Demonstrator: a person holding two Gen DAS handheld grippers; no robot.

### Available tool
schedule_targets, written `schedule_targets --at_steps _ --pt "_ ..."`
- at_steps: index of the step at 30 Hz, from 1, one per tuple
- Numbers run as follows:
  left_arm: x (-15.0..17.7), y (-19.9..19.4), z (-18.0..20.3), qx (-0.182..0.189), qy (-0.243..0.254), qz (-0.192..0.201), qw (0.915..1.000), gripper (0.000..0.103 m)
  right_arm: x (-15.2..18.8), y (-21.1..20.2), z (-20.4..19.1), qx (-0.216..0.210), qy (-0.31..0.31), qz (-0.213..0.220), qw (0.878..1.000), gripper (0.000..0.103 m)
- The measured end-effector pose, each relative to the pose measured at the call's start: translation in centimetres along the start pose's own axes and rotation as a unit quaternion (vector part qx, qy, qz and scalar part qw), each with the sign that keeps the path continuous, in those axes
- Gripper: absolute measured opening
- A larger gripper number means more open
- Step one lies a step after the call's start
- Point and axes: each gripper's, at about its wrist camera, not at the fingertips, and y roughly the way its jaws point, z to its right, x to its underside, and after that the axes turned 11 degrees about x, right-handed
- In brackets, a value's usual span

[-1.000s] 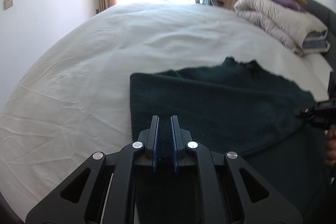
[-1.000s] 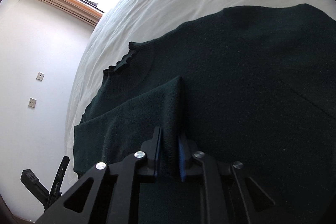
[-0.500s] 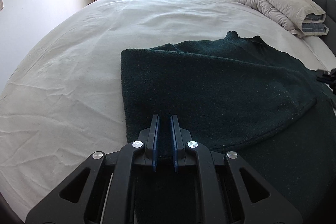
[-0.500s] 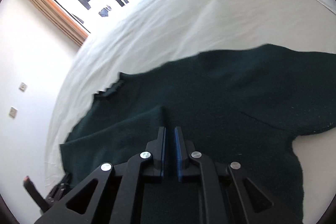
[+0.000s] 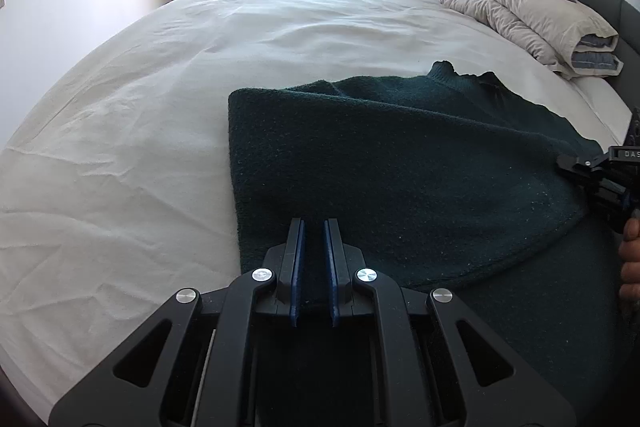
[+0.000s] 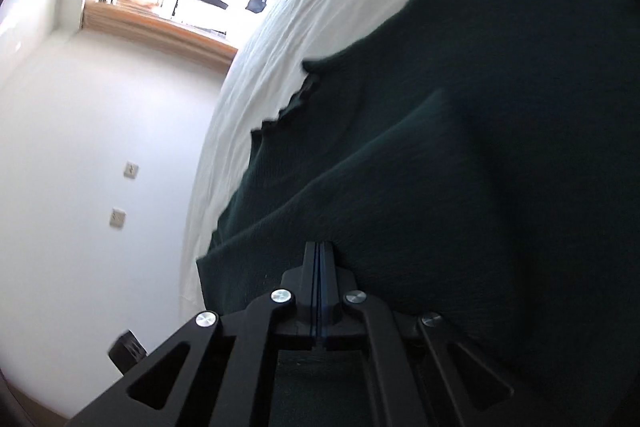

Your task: Fold small clothes

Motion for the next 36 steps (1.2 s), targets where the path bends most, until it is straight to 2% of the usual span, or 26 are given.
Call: schedule_targets --at_steps 2,3,5,6,9,10,13,16,19,21,23,27,31,36 --pt "0.0 0.0 0.1 -0.002 0.001 0.001 1.0000 0.010 -1.1 -3.2 3.1 0.029 0.032 0.047 0.998 0.000" --pt "0.0 0.0 0.1 -0.001 0.001 0.000 1.0000 0.010 -1.6 -5.1 5.0 0.052 0.058 0.070 0.995 0.007" --pt "0.0 0.0 0.1 -0.002 0.001 0.000 1.0000 0.010 -2.0 -8.9 8.0 0.060 0.101 0.114 0.987 0.012" --pt "0.0 0.0 0.2 -0.003 0.002 0.000 1.0000 0.010 -2.2 -11.1 9.0 0.056 0.111 0.139 0.982 0.020" --pt "-0.1 0.2 0.5 -0.011 0.009 -0.001 0.9999 0.010 -1.9 -17.3 12.1 0.080 0.133 0.213 0.965 0.063" --pt "-0.1 0.3 0.6 -0.015 0.012 -0.001 0.9998 0.010 -1.8 -19.1 13.5 0.085 0.146 0.230 0.958 0.066" --pt "-0.2 0.5 0.7 -0.019 0.016 -0.001 0.9997 0.010 -1.2 -23.0 18.2 0.083 0.201 0.248 0.944 0.066" --pt "-0.3 0.5 0.8 -0.019 0.016 -0.001 0.9997 0.010 -0.2 -26.1 23.8 0.080 0.268 0.265 0.923 0.066" --pt "-0.4 0.7 1.0 -0.027 0.023 -0.003 0.9994 0.010 0.7 -29.1 28.4 0.046 0.327 0.286 0.900 0.054" --pt "-0.4 0.8 1.2 -0.034 0.028 -0.004 0.9990 0.010 1.2 -30.3 29.6 0.039 0.346 0.298 0.889 0.052" --pt "-0.5 1.0 1.2 -0.039 0.033 -0.005 0.9987 0.010 0.9 -31.0 30.2 0.039 0.351 0.301 0.886 0.052" --pt "-0.5 1.1 1.3 -0.040 0.034 -0.005 0.9986 0.010 -1.8 -30.3 31.0 0.050 0.348 0.290 0.890 0.052" --pt "-0.5 1.1 1.3 -0.040 0.033 -0.004 0.9987 0.010 -3.8 -30.2 32.1 0.051 0.373 0.294 0.878 0.050" --pt "-0.5 1.1 1.3 -0.039 0.033 -0.004 0.9987 0.010 -5.8 -30.6 33.2 0.065 0.381 0.304 0.871 0.049"
